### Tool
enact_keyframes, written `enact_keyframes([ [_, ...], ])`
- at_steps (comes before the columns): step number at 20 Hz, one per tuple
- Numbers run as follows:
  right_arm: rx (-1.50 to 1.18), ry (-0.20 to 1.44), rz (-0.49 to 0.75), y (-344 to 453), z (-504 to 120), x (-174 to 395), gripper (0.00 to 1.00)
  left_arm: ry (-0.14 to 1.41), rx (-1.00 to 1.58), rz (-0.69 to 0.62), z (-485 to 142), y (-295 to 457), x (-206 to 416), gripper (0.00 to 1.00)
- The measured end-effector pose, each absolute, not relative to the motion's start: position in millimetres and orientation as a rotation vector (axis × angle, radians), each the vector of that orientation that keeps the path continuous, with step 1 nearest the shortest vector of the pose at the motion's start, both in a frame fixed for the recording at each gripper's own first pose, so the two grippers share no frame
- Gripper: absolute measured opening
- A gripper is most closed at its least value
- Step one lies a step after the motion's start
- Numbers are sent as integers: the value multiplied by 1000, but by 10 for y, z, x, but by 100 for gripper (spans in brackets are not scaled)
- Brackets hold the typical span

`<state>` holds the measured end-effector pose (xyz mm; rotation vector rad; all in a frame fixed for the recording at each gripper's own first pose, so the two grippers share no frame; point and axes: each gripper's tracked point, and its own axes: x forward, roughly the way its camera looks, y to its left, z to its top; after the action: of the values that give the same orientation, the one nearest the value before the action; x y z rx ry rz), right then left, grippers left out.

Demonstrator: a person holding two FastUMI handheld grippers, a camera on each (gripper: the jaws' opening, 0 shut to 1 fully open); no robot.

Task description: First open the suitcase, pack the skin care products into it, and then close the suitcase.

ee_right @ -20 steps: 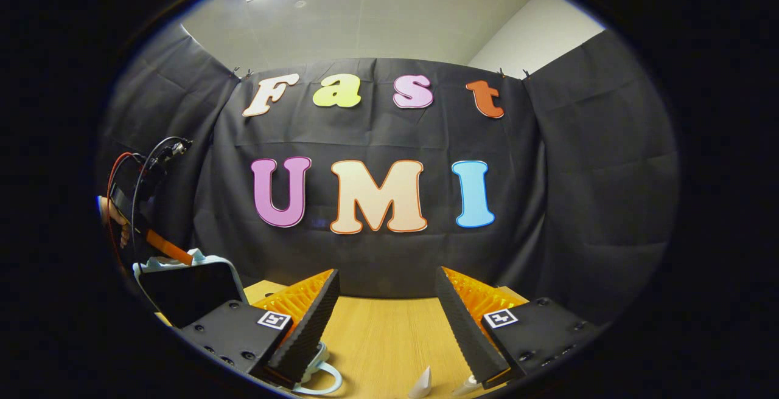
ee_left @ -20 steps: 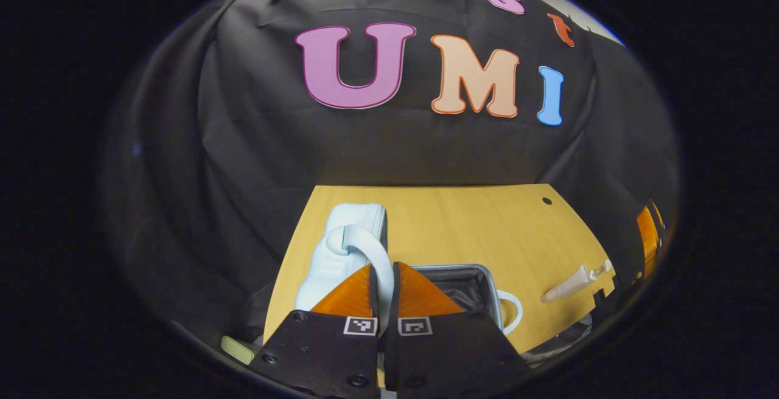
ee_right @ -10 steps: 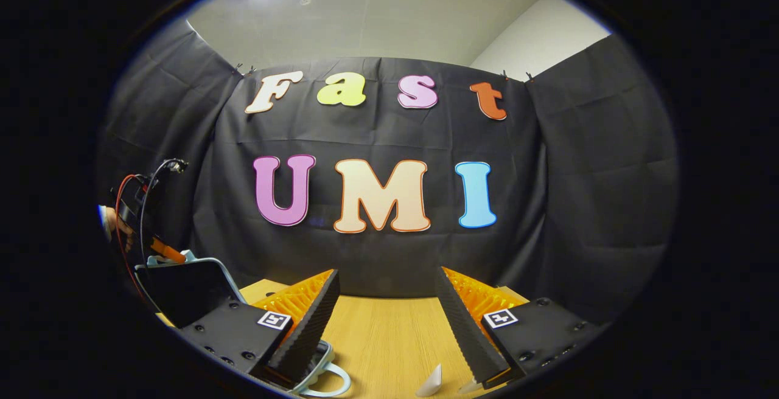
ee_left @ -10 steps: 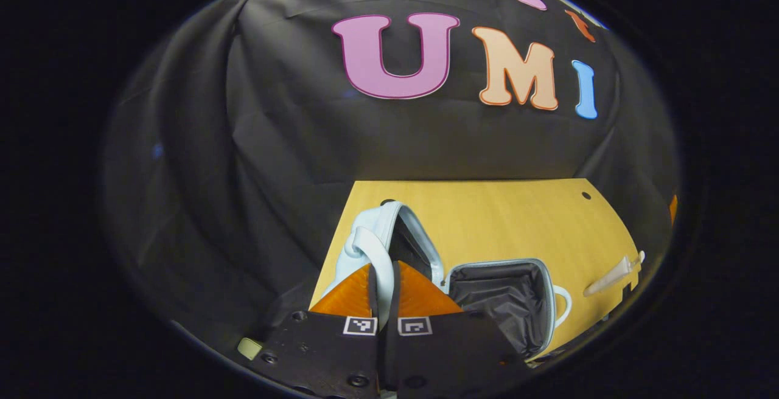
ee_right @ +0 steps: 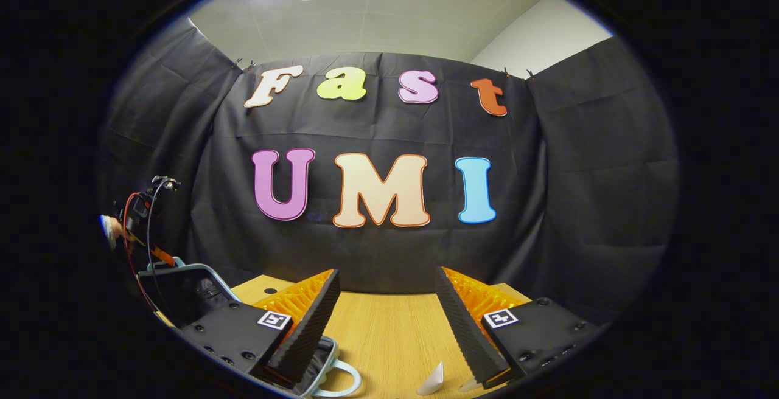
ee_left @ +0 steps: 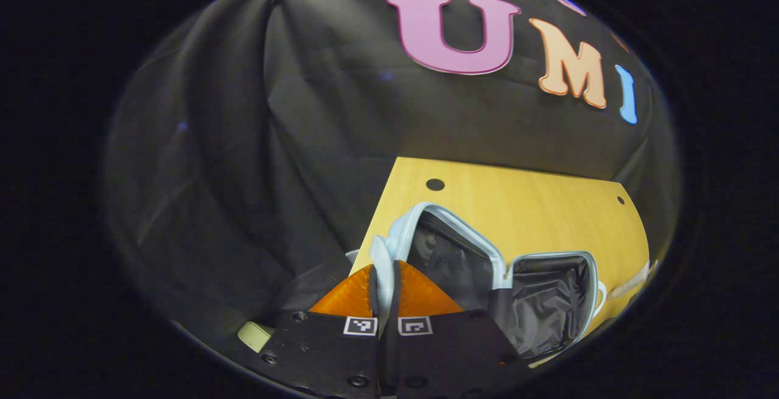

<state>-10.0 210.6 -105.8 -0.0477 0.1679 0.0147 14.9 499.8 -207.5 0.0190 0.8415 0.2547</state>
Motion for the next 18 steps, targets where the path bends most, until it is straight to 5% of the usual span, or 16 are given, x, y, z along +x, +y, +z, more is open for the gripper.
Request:
enact_keyframes([
  [13,-84,176,10,2114,-1054,-120,100,978,-78,388,-2805,5330,-169,0],
  [15,-89,176,12,2119,-1052,-140,98,937,-40,399,-2738,5434,-104,12],
  [18,-97,178,13,2078,-1057,-136,98,855,34,401,-2545,5377,22,77],
])
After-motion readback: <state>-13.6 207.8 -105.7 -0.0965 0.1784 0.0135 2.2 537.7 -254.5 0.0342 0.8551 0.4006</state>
